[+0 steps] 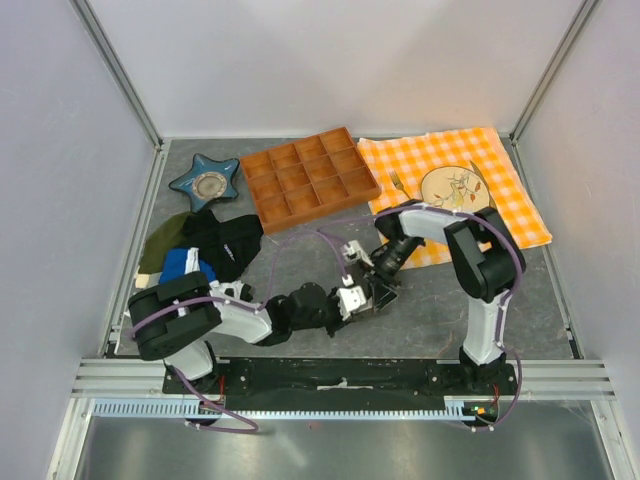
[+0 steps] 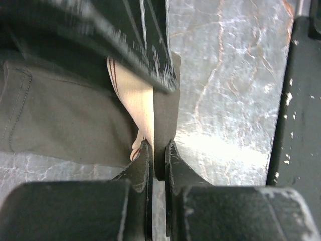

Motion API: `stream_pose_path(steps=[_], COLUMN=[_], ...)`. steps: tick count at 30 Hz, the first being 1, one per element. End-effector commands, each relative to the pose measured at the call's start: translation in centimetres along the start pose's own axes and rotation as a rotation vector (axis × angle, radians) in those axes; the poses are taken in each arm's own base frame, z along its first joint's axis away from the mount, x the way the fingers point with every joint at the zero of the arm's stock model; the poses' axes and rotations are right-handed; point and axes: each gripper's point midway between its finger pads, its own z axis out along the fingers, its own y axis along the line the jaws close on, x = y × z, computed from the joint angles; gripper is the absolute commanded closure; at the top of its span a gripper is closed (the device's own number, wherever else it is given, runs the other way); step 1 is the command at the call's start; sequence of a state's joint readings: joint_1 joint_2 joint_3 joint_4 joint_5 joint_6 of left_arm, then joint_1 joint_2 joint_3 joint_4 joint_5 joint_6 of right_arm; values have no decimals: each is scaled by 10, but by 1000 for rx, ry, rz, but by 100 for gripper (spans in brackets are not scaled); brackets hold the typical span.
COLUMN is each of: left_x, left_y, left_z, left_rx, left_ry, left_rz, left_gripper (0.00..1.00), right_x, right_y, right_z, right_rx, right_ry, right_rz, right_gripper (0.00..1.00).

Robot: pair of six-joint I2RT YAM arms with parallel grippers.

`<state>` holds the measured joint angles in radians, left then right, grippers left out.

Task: Roll the underwear
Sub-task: Roll the underwear to the center of the board.

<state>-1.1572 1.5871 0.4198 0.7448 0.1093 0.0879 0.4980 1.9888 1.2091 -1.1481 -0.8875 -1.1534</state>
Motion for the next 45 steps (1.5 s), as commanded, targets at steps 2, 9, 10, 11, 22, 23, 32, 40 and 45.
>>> stream_pose_path(steps=[2, 9, 10, 11, 22, 23, 32, 40, 45], left_x=[36, 45, 37, 41, 50, 51, 64, 37, -3], left_y=[-8, 2, 5, 6, 24, 25, 37, 67, 88], left_z=[-3, 4, 9, 9, 17, 18, 23, 27, 7], left_rx=[131, 208, 217, 236, 261, 253, 209, 113, 38], left_ry=[171, 292, 287, 308, 475, 483, 506, 369, 178], left_rz=[-287, -510, -527, -562, -890, -906, -1022, -1046, -961], left_gripper=[98, 98, 98, 98, 98, 98, 98, 76, 52], right_x=[-9, -6, -7, -8, 1, -3, 7, 42, 64], right_y=[-27, -10, -6, -1, 10, 4, -19, -35, -42], right_z=[-64, -101, -101, -99, -59, -60, -42, -31, -27], right_rx=[258, 405, 408, 405, 531, 578, 648, 643, 629], right_ry=[-50, -44, -49, -55, 33, 57, 168, 306, 375], right_rz=[-124, -256, -288, -322, -620, -642, -681, -621, -536], right_gripper=[47, 47, 47, 47, 33, 32, 32, 42, 59])
